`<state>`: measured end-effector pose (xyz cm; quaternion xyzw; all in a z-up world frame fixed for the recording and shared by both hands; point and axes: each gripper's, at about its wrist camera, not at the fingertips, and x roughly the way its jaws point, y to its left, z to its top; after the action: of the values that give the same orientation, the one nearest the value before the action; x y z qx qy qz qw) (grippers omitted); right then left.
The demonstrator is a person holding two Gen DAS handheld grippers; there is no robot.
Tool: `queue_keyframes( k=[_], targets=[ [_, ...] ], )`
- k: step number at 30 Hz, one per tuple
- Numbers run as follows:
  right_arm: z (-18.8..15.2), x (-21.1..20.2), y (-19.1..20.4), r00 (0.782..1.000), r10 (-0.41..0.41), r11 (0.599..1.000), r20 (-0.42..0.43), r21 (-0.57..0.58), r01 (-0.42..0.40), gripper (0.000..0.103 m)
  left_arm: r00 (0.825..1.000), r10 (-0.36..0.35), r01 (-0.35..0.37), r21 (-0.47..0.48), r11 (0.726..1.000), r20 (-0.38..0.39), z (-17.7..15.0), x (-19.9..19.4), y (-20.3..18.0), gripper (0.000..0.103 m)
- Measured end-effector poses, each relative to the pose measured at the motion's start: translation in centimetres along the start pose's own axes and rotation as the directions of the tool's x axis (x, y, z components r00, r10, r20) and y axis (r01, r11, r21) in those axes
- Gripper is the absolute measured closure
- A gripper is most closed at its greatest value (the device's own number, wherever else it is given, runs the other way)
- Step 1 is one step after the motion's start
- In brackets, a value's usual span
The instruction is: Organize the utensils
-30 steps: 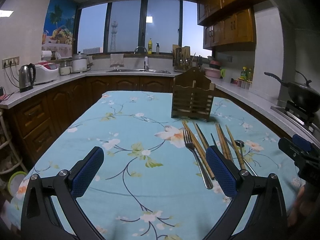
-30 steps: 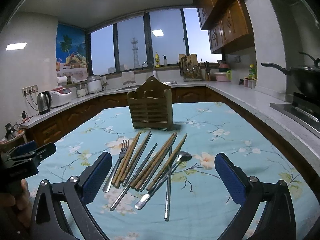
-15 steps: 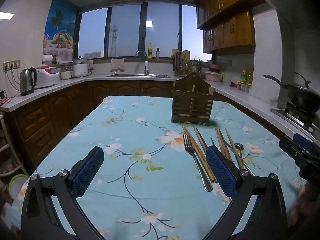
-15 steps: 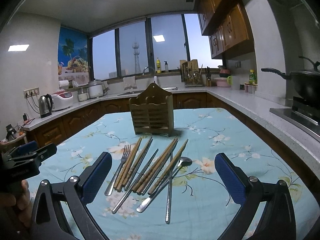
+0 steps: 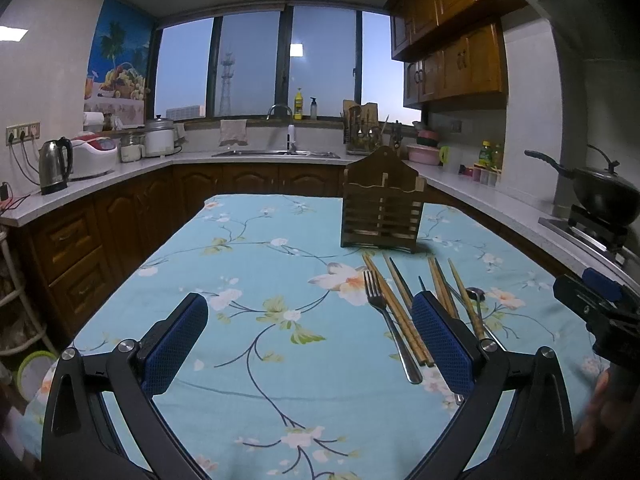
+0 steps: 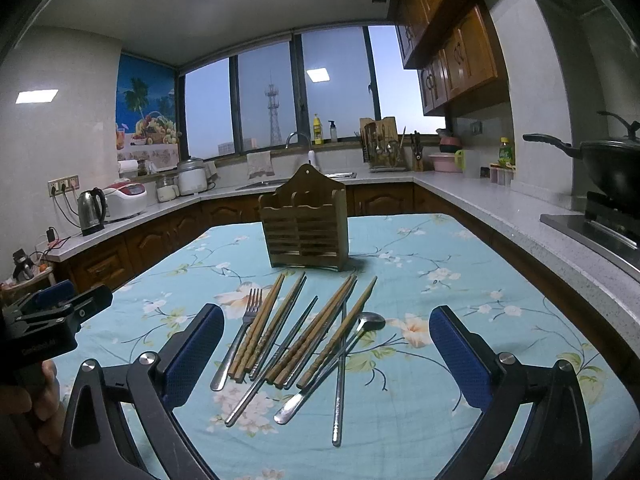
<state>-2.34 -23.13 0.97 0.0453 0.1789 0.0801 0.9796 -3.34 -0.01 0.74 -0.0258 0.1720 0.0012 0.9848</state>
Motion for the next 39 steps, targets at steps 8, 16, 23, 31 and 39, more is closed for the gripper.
queue_keyframes(
  k=[8, 16, 23, 31, 39],
  targets=[
    [0.0, 0.0, 0.0, 1.000, 0.000, 1.000, -0.001, 0.000, 0.000, 0.000, 1.000, 0.001, -0.001, -0.001, 1.000, 0.000, 0.0, 0.0, -0.1, 0.000],
    [0.0, 0.0, 0.0, 1.000, 0.000, 1.000, -0.002, 0.003, 0.000, 0.000, 1.000, -0.003, 0.003, -0.002, 1.000, -0.008, -0.1, 0.0, -0.2, 0.000],
    [0.0, 0.3, -0.1, 0.999, 0.016, 1.000, -0.029, 0.020, -0.016, 0.000, 0.998, -0.039, 0.038, -0.019, 0.999, -0.052, 0.2, 1.3, 0.0, 0.000],
    [0.7, 2.6, -1.1, 0.989, 0.056, 0.996, -0.134, 0.076, -0.047, 0.000, 0.977, -0.123, 0.116, -0.048, 0.992, -0.176, 1.4, 5.2, 0.0, 0.000],
    [0.8, 6.5, -4.1, 0.946, 0.162, 0.961, -0.281, 0.261, -0.087, 0.015, 0.934, -0.220, 0.215, -0.049, 0.975, -0.280, 3.1, 10.2, -0.6, 0.012]
  ],
)
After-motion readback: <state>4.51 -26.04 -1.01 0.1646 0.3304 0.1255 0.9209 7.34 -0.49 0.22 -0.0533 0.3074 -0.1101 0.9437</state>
